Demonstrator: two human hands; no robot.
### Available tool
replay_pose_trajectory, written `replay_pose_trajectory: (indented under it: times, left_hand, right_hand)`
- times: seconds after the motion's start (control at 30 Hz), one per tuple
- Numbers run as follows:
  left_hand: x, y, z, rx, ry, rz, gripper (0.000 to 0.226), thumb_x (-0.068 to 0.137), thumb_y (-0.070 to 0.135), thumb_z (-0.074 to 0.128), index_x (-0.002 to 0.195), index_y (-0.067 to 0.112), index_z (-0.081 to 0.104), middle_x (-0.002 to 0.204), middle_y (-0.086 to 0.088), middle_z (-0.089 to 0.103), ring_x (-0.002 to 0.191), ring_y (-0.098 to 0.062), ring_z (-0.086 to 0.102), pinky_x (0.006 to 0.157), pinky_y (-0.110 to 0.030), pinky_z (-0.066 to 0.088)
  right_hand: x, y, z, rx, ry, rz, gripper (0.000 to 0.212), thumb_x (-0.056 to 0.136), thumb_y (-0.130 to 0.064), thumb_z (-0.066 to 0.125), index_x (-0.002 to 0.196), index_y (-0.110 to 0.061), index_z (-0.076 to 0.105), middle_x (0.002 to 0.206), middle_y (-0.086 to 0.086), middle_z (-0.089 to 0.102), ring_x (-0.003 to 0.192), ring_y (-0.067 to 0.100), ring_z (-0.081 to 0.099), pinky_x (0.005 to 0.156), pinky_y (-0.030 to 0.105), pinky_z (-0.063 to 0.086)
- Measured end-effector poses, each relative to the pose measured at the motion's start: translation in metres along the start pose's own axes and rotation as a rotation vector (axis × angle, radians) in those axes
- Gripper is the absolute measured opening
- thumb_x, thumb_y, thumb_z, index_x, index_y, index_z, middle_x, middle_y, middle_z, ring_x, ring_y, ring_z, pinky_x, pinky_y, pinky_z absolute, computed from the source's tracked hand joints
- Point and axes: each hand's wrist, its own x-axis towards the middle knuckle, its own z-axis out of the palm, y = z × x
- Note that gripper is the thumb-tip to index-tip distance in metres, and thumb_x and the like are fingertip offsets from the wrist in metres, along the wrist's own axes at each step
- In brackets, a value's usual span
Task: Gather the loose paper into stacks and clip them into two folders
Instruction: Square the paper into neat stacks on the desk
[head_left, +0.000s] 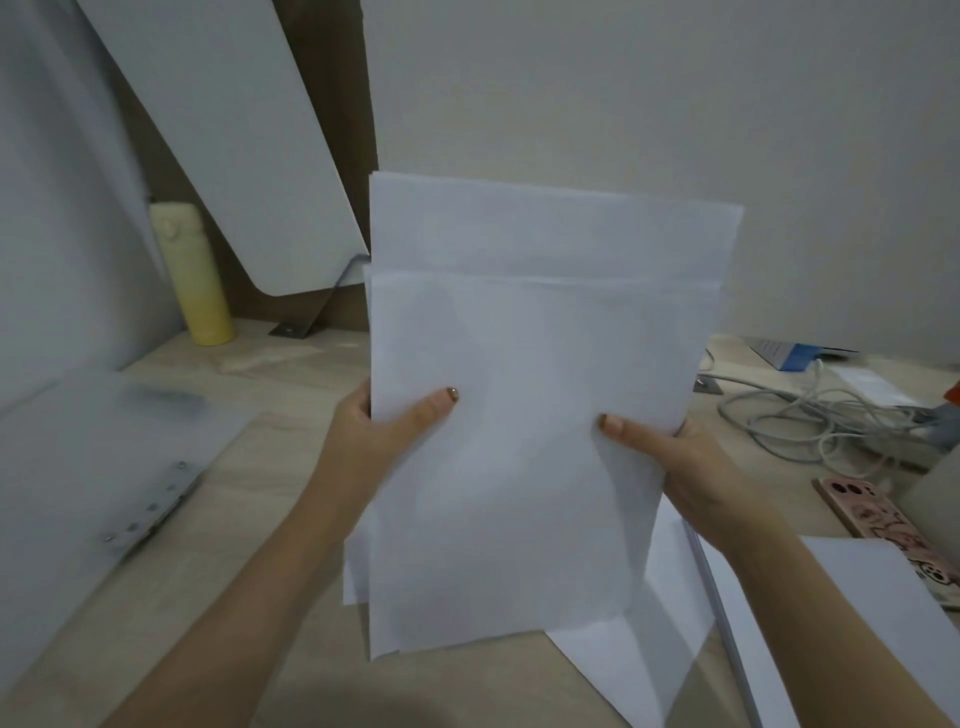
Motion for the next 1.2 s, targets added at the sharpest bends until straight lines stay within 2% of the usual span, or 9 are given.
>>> replay_pose_trajectory:
  times: [0.1,0.2,0.3,0.43,0.67,0.8,0.93,1.03,1.2]
  left_hand:
    - [-0.001,0.004,0.009,-0.045,0.007,0.034,0.011,0.076,0.016,0.069,0.082,0.025,0.066,0.069,0.017,0.073,0.064,-0.002,0.070,0.053,-0.015,0.053]
    - [0.003,0.019,0.011,-0.122,0.029,0.104,0.011,0.070,0.021,0.070,0.079,0.026,0.066,0.069,0.017,0.073,0.066,-0.002,0.070,0.057,-0.019,0.056]
    - [0.005,0.016,0.006,-0.106,0.026,0.102,0.022,0.061,0.028,0.070,0.082,0.025,0.066,0.072,0.016,0.074,0.068,-0.004,0.070,0.062,-0.021,0.058]
    - [-0.003,-0.017,-0.001,0.010,0.086,-0.032,0.016,0.075,0.013,0.072,0.080,0.025,0.063,0.067,0.011,0.071,0.058,0.003,0.067,0.049,-0.013,0.051]
    - [-0.002,-0.013,0.003,-0.011,0.049,0.014,0.012,0.077,0.017,0.069,0.083,0.025,0.062,0.065,0.023,0.071,0.060,0.003,0.067,0.050,-0.012,0.050]
    - [-0.008,-0.013,0.004,-0.049,0.050,0.002,0.021,0.067,0.026,0.078,0.083,0.027,0.064,0.068,0.019,0.072,0.063,0.000,0.069,0.051,-0.014,0.051]
    - [0.005,0.023,0.015,-0.093,0.066,0.160,0.020,0.072,0.046,0.070,0.071,0.026,0.064,0.063,0.014,0.066,0.060,-0.003,0.061,0.056,-0.016,0.049]
    - [0.017,0.056,0.023,-0.063,0.056,0.260,0.040,0.078,0.057,0.060,0.067,0.019,0.053,0.060,0.002,0.047,0.058,-0.009,0.046,0.057,-0.019,0.040]
    - [0.029,0.062,0.027,0.105,0.102,0.282,0.017,0.088,0.023,0.051,0.072,0.019,0.058,0.070,0.014,0.055,0.062,0.010,0.049,0.057,-0.003,0.038]
  right_hand:
    - [-0.001,-0.006,0.004,0.018,0.028,-0.026,0.016,0.064,-0.015,0.067,0.075,-0.021,0.077,0.082,-0.004,0.076,0.075,0.010,0.071,0.062,0.018,0.054]
    - [-0.001,-0.021,0.005,0.054,-0.009,-0.100,0.019,0.055,-0.023,0.071,0.073,-0.026,0.077,0.080,-0.008,0.076,0.074,0.007,0.071,0.063,0.018,0.054]
    - [-0.002,-0.016,-0.001,0.041,-0.055,-0.095,0.036,0.040,-0.037,0.084,0.074,-0.029,0.077,0.080,-0.010,0.076,0.074,0.005,0.071,0.062,0.017,0.054]
    - [-0.008,0.020,-0.005,-0.048,-0.066,0.038,0.060,0.033,-0.047,0.089,0.090,-0.033,0.075,0.098,-0.006,0.075,0.091,0.011,0.070,0.071,0.019,0.054]
    - [-0.002,0.006,-0.001,0.025,-0.048,0.019,0.021,0.062,-0.021,0.073,0.082,-0.025,0.076,0.088,-0.005,0.076,0.081,0.010,0.072,0.064,0.020,0.055]
    - [-0.013,0.024,-0.004,-0.035,-0.047,0.101,0.060,0.033,-0.046,0.090,0.089,-0.031,0.075,0.096,-0.004,0.075,0.088,0.013,0.071,0.067,0.021,0.055]
    - [-0.015,0.026,-0.003,-0.020,-0.060,0.107,0.064,0.034,-0.045,0.090,0.094,-0.030,0.074,0.101,-0.002,0.074,0.092,0.015,0.070,0.070,0.022,0.055]
    - [-0.018,0.023,-0.001,-0.017,-0.073,0.099,0.063,0.035,-0.045,0.090,0.094,-0.031,0.074,0.101,-0.002,0.074,0.092,0.015,0.071,0.069,0.022,0.055]
    - [-0.022,0.024,0.000,-0.037,-0.069,0.104,0.051,0.042,-0.042,0.088,0.090,-0.033,0.074,0.097,-0.005,0.075,0.090,0.012,0.071,0.069,0.022,0.056]
